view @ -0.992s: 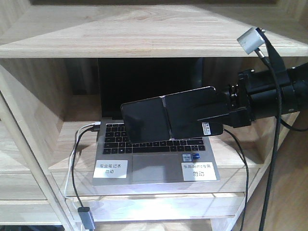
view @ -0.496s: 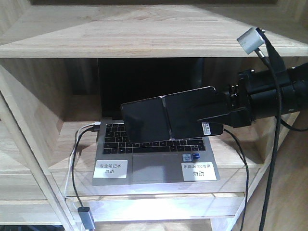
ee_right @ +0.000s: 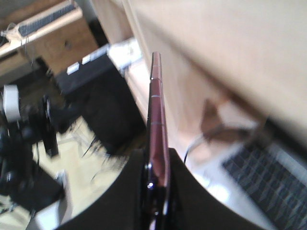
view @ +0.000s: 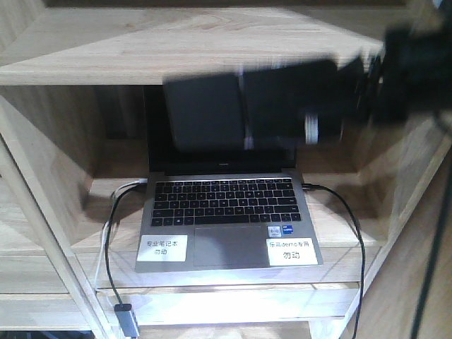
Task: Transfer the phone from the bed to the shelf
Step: 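Raise the held phone above the upper shelf with the right gripper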
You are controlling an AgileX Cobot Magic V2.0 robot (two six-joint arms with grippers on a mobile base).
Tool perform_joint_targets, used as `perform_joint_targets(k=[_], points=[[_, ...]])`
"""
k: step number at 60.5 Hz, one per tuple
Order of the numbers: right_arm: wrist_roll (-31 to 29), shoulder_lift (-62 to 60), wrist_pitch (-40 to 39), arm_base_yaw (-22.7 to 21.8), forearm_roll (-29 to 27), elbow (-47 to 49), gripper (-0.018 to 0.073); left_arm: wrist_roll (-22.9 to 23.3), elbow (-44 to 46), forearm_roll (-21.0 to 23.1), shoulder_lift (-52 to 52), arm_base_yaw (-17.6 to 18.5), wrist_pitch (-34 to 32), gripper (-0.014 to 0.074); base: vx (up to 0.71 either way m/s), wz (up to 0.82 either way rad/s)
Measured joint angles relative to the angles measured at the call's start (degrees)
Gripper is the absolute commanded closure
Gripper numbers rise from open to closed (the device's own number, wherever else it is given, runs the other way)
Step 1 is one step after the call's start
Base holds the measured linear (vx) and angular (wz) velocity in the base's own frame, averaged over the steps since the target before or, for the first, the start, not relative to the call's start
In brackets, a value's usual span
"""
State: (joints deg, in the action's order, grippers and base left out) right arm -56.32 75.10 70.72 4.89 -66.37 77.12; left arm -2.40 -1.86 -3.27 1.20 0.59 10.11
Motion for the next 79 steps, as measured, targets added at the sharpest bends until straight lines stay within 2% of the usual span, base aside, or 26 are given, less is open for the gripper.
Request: perform_joint_targets(k=[22,47,59,79], points=[[4.28,8.26,1.27,0.8,-1.04,22.84,0.056,0.0,0.0,0.0,0.0,0.0,0.0,0.0596,0.0,0.0],[7.47,30.35,-9.06,11.92,0.67,48.69,0.056,0.0,0.0,0.0,0.0,0.0,0.0,0.0596,0.0,0.0],[8.13,39.31,-12.36,14.1,1.13,54.21,0.056,0.0,0.0,0.0,0.0,0.0,0.0,0.0596,0.0,0.0],[8.9,45.49,-15.32,14.17,2.53,54.64,0.056,0.0,0.0,0.0,0.0,0.0,0.0,0.0596,0.0,0.0]])
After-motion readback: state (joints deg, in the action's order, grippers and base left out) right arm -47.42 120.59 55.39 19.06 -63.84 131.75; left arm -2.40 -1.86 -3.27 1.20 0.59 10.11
